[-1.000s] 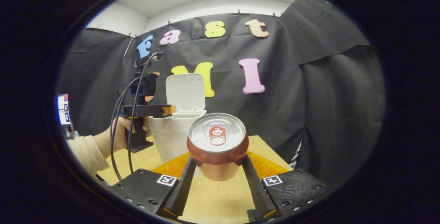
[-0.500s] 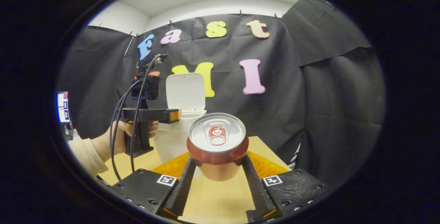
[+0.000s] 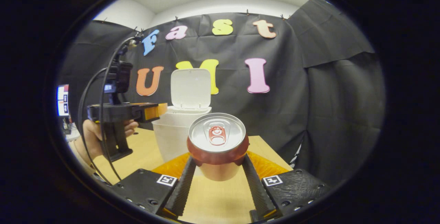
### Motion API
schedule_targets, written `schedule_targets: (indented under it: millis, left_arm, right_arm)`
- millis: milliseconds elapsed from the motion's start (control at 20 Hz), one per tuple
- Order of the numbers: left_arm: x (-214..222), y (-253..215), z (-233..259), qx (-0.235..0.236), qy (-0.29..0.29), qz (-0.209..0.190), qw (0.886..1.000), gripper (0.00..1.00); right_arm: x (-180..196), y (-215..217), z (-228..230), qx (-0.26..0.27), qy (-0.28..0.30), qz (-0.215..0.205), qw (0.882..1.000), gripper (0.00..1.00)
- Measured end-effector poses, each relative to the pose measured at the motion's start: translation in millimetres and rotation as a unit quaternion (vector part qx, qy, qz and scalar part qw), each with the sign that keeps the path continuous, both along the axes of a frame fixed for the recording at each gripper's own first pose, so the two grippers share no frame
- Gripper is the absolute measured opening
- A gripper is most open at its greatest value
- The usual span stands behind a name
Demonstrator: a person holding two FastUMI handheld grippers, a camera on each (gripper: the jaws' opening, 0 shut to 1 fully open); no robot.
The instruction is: Press the lid of the desktop garbage bin to open it, pick up the crumpled paper on the desktop and throw it into the bin, then pick up the pop can on the desktop and drop it into the bin, and finally close the garbage bin lid.
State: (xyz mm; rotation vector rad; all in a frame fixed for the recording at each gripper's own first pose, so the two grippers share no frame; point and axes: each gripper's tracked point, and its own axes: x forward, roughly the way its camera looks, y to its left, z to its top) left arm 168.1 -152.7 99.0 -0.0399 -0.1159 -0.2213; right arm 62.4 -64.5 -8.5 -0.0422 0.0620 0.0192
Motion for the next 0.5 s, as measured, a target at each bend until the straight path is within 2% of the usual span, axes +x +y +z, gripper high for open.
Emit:
schedule_targets:
  millis: [100, 300, 500]
  left_arm:
    - [-11, 16, -11, 0.008, 0.000, 0.018, 1.000, 1.00]
    - [-30, 63, -35, 0.029, 0.005, 0.085, 0.996, 1.00]
    - [-43, 80, -59, 0.039, -0.003, 0.101, 0.994, 1.00]
  right_arm:
    - [2, 5, -4, -0.008, 0.004, -0.005, 1.000, 0.76]
    - [1, 20, -8, -0.018, 0.008, -0.004, 1.000, 0.76]
    - [0, 39, -15, -0.010, 0.018, 0.010, 1.000, 0.75]
